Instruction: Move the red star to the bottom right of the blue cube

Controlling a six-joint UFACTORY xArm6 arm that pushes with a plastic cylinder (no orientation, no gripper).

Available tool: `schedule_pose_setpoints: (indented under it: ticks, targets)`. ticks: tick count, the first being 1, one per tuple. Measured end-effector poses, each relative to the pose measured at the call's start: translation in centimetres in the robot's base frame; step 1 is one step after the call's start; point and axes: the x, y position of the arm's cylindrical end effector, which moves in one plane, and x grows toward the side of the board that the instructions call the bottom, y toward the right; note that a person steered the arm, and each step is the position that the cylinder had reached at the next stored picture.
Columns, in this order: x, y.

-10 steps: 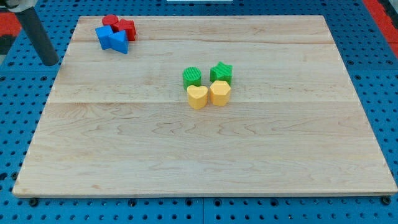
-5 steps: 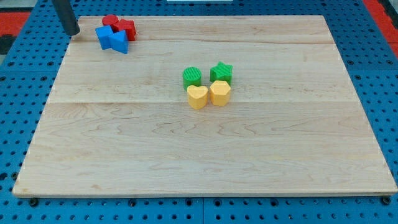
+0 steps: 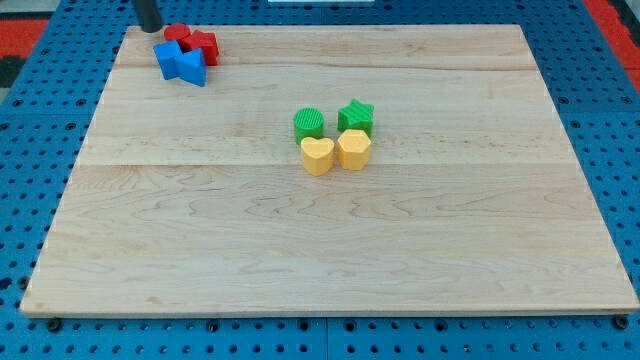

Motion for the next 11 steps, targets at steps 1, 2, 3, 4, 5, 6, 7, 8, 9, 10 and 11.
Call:
schedule_pose_setpoints:
  ticks: [1,2,3,4,5,6,7,8,9,10,11]
  targets:
    - [0.0,1.7]
    - [0.5,7.5]
    - [1.6,10.7]
    - [4.1,10.1]
    - [4.4,7.9]
    - [4.1,7.4]
    - [1.4,7.3]
    - [0.2,6.5]
    - [0.9,5.2]
    - [2.6,2.2]
    - [5.8,4.3]
